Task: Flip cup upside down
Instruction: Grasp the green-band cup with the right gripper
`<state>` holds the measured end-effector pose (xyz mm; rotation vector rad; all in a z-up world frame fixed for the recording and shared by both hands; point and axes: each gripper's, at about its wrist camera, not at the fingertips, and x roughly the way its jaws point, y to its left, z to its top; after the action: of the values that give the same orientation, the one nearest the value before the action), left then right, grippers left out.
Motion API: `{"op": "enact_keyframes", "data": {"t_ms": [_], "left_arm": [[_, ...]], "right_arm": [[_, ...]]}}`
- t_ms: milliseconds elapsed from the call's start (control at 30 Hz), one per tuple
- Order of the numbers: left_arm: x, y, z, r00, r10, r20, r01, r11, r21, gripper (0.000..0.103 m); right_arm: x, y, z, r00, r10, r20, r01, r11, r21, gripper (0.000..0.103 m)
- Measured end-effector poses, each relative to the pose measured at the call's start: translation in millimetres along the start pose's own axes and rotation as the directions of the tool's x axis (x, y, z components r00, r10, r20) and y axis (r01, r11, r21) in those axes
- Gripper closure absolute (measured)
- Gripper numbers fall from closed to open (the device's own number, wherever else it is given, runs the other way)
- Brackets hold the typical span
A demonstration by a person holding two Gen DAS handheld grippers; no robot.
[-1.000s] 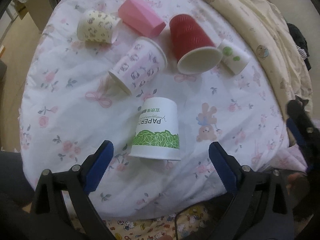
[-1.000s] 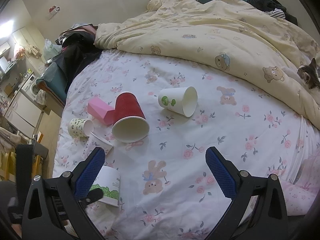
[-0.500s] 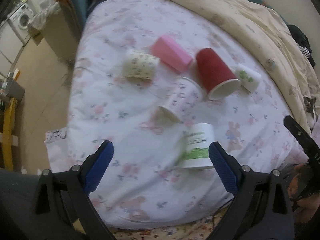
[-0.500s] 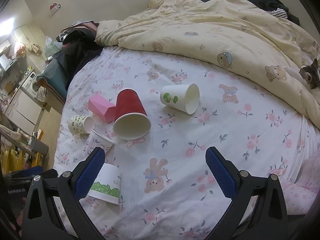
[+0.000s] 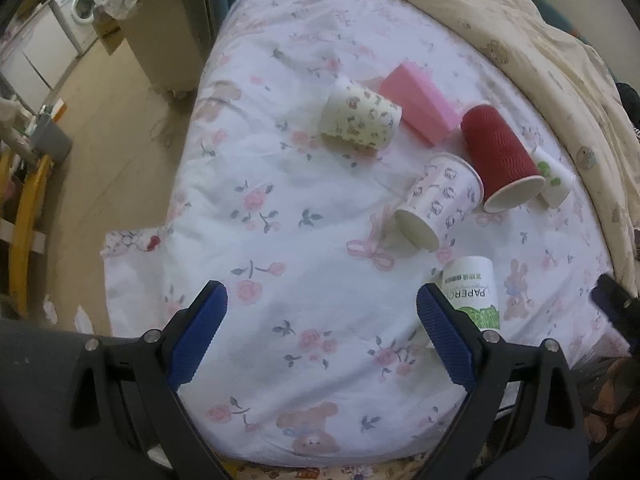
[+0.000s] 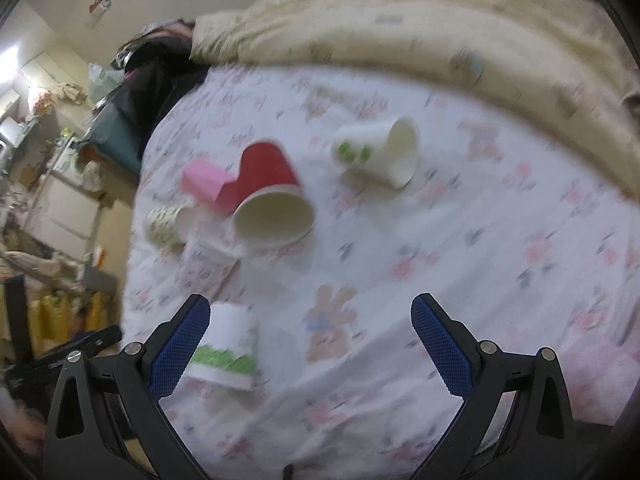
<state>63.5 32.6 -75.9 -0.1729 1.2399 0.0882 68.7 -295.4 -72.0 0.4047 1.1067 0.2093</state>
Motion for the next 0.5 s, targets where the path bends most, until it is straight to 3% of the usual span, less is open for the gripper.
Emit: {"op": "enact_keyframes", "data": {"t_ms": [100, 200, 267, 500], "left_arm": [[-0.2, -2.3, 0.7, 1.000, -0.005, -0.004, 0.005, 1.000, 0.003, 0.009], [0.0, -5.3, 0.8, 1.000, -0.019, -0.011, 0.019, 1.000, 0.008, 0.009], [-2.8, -6.8, 0.5, 1.000, -0.022, -0.001, 0.022, 1.000, 0.015, 0.009], [-1.2, -7.3, 1.6, 1.000, -0.010, -0.003, 0.011, 1.000, 0.021, 0.009]], "right_arm": [[24.4, 7.6, 0.4, 0.985, 0.084, -0.150, -0.082, 0.996, 0.021, 0.009], [61.0, 16.6, -3.0, 0.932, 0.180, -0.315, -0.154, 0.982, 0.106, 0.016], [82.5, 21.6, -6.3, 0.901, 0.220, -0.373, -0.174, 0.973, 0.152, 0.022], [137.9, 30.4, -13.7, 0.856, 0.222, -0.467, -0.135, 0.968, 0.212, 0.024]]}}
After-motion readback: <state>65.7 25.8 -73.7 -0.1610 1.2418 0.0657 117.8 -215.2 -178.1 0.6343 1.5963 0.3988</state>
